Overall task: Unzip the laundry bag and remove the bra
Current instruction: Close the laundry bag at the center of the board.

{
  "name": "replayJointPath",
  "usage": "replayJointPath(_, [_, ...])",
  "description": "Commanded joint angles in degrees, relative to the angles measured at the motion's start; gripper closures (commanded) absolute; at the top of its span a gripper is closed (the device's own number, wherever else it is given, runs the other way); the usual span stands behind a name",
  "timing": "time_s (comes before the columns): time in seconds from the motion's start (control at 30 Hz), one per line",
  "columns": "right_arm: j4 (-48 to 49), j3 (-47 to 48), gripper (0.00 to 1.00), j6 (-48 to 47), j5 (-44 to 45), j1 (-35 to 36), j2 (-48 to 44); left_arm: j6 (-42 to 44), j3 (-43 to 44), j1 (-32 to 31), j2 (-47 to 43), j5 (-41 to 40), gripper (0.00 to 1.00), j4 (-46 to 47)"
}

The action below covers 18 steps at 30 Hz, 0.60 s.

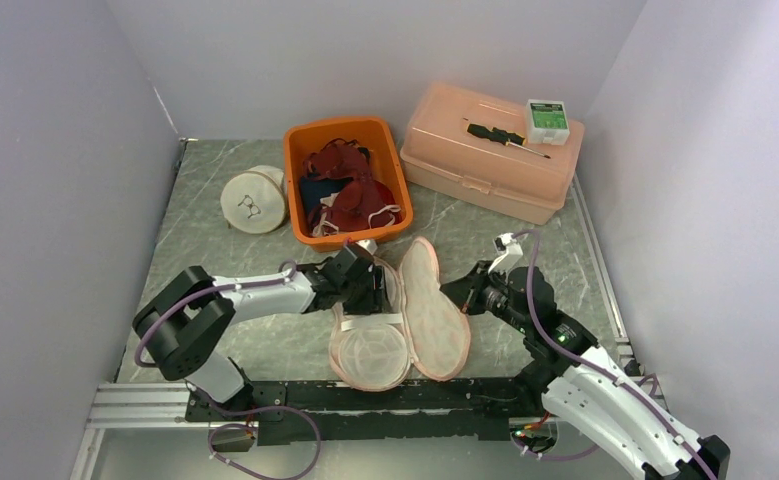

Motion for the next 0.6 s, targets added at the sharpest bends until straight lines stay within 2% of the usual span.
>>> replayJointPath(0.0, [4.3,1.5,1.00,-2.3,-4.4,0.2,-0.4,0.3,2.1,-0.5,-5.8,-1.3,0.38,-3.2])
replayJointPath(0.17, [8.5,2.1,1.00,-2.2,-10.8,0.3,1.6,0.1,1.6,-0.5,-14.1,-2.8,0.35,-7.2])
replayJointPath(0.4, [14.1,3.2,1.00,-2.2,-15.1,1.2,6.2,-5.8,-2.4,-0.3,-26.6,-4.5,0.28,-9.6])
replayJointPath(0.47, [15.4,3.7,1.00,-2.3,-15.5,1.9,7.8,-7.8,-3.5,-0.3,-30.4,-5.8,0.25,-9.2])
replayJointPath(0.57, [17.8,4.3,1.00,-2.7,-15.0,3.5,10.7,-10.6,-5.2,-0.3,-33.6,-7.5,0.13,-6.3])
